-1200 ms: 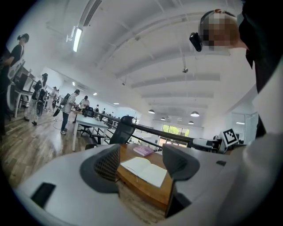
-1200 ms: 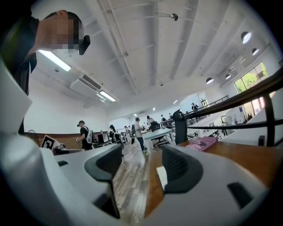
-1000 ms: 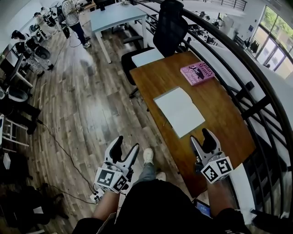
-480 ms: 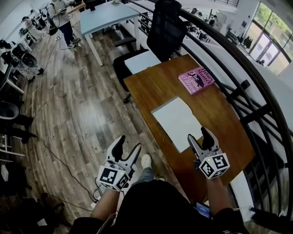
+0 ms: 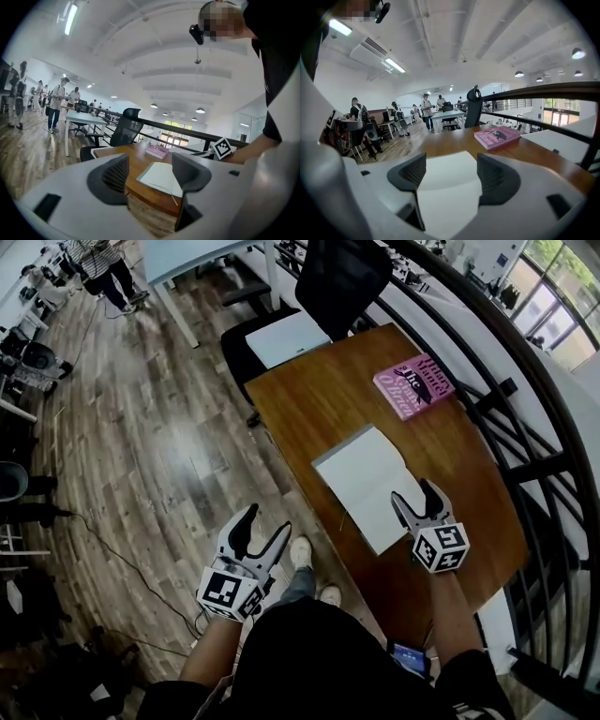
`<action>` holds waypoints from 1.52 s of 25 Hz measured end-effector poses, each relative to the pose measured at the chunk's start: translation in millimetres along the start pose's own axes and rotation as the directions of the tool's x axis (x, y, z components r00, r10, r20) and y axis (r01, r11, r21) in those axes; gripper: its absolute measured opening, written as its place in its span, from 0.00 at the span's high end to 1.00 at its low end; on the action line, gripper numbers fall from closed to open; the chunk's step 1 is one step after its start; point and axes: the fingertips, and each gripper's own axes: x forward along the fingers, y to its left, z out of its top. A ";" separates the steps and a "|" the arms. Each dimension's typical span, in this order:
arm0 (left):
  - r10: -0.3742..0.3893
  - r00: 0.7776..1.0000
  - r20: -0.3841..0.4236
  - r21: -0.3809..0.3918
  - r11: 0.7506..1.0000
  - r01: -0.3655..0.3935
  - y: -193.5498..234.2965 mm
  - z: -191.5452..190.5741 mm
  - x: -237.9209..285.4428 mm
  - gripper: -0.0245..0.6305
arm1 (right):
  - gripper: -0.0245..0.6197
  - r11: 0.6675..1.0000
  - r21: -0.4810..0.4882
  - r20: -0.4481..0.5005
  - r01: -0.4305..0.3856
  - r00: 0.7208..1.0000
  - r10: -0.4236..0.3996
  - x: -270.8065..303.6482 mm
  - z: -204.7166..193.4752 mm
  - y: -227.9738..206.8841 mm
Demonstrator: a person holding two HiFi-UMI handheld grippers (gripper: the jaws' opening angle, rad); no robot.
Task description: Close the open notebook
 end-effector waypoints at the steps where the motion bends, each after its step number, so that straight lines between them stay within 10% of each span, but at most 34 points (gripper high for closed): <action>1: 0.000 1.000 -0.011 -0.001 1.000 0.000 4.0 -3.3 2.2 0.52 | 0.45 1.000 -0.002 -0.023 0.010 1.000 -0.010 8.6 -6.7 -5.9; 16: -0.015 0.993 -0.121 -0.052 0.999 0.008 37.4 -40.6 22.0 0.52 | 0.32 1.000 -0.016 -0.329 0.013 0.944 -0.017 89.7 -83.3 -57.4; 38: -0.061 0.979 -0.195 -0.107 0.993 0.040 47.1 -75.5 36.1 0.52 | 0.31 1.000 0.027 -0.388 -0.013 0.921 0.022 94.7 -100.6 -22.0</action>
